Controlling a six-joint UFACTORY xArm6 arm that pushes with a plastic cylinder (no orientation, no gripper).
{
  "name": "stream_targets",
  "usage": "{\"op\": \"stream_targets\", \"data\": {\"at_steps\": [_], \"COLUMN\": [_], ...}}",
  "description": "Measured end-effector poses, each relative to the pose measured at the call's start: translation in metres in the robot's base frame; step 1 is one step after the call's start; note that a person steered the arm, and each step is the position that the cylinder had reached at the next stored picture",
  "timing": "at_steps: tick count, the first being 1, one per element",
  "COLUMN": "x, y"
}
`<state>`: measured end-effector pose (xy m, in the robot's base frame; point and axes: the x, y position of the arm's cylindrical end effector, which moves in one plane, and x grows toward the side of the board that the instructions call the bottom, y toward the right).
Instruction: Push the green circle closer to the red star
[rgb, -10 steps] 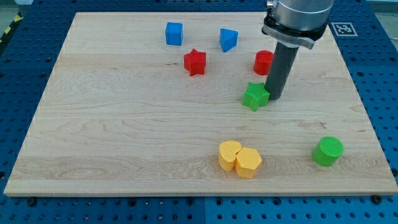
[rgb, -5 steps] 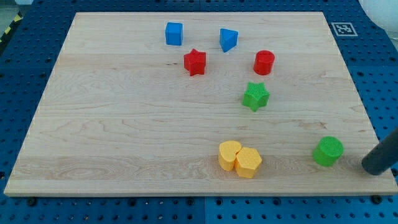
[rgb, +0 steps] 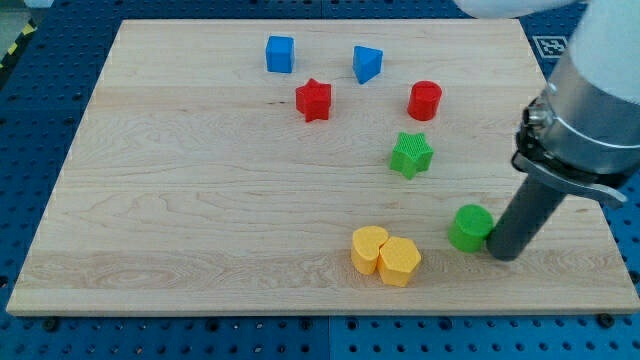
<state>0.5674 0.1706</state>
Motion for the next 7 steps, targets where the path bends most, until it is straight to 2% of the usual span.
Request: {"op": "stream_targets", "data": {"at_steps": [2, 7], "x": [-0.026, -0.065], "y": [-0.027, -0.171]}}
